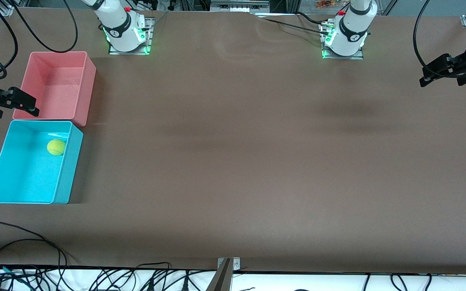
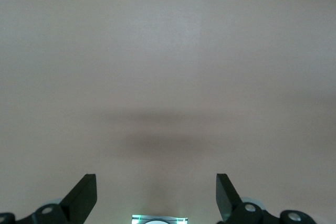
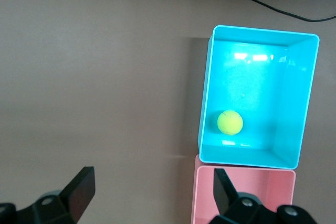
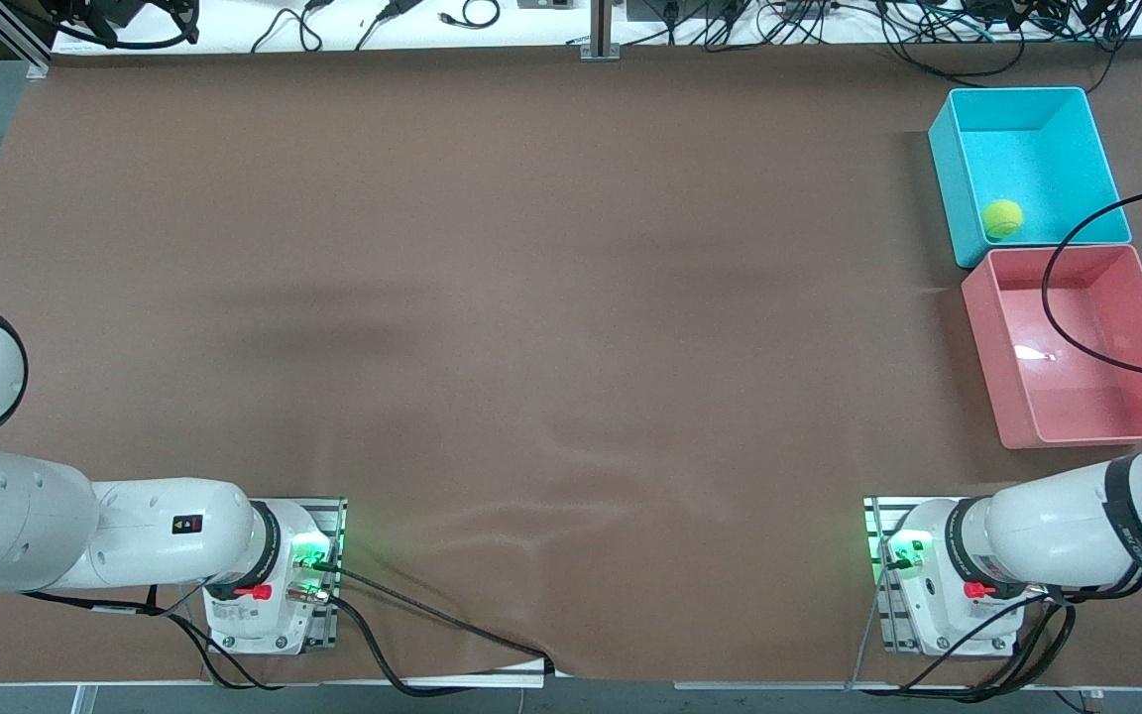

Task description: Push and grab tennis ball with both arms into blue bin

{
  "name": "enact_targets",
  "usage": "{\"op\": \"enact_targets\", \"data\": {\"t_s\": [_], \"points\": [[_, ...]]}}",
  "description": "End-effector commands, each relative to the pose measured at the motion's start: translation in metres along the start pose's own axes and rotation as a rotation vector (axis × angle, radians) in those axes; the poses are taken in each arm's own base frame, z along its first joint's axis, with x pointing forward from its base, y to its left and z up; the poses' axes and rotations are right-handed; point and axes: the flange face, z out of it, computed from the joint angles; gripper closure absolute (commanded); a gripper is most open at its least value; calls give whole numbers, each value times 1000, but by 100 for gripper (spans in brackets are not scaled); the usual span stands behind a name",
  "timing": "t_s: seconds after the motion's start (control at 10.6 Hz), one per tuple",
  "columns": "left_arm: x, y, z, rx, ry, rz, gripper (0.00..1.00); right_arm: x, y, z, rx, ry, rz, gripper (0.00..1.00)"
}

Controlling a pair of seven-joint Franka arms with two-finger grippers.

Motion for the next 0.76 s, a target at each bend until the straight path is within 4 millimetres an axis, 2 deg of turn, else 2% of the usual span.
{"op": "enact_targets", "data": {"t_s": [0.0,0.28,0.66], "points": [[-2,-1,-7,5,4,3,0,-3,-4,-7,-8,-4,16,0],[-2,-1,-7,5,4,3,0,-3,-3,0,-3,-25,16,0],[-2,-1,-7,5,4,3,0,-6,-11,-2,0,-36,10,0]]}}
